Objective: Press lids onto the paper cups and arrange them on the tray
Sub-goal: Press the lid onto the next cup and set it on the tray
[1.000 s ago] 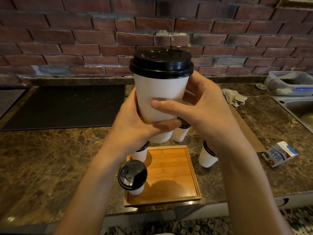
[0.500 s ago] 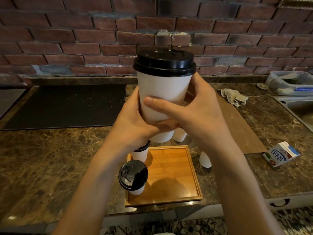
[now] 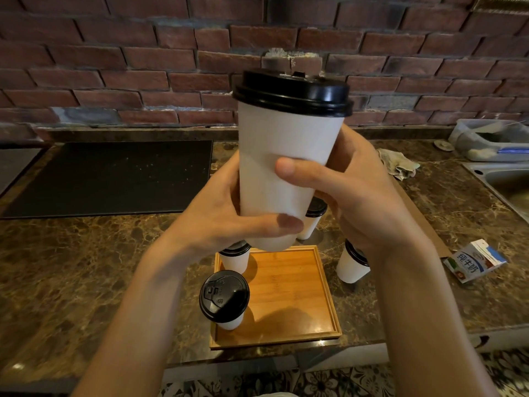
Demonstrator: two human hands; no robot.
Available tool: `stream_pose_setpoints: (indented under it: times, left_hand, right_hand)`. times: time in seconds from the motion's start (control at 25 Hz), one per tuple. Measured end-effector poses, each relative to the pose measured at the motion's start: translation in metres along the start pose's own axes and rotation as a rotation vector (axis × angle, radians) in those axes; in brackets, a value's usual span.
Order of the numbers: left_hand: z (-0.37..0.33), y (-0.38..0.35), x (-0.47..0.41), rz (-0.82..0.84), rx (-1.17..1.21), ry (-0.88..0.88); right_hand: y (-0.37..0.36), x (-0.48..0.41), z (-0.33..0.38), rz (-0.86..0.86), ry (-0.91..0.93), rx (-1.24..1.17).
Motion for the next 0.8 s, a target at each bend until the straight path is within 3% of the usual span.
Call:
stream_pose_setpoints:
  times: [0.32,0.8]
  left_hand:
    - [0.003,0.003,0.0,-0.029,-0.018,0.003]
    - [0.002,0.008,-0.002,-0.218,-0.07,-0.022]
  right_hand:
    - [-0.001,0.001,-0.001,0.031,-0.046,0.059]
    - [0.001,0.0,0.008,-0.111,-0.039,0.186]
Point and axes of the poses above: each hand's wrist, its own x-axis away from the middle knuckle, its own y-axis out of the back of the hand, z = x × y, the point moved 9 cm from there along -x, towards the middle knuckle, and after that the axes turned 8 degrees about z, right-handed, at the moved point
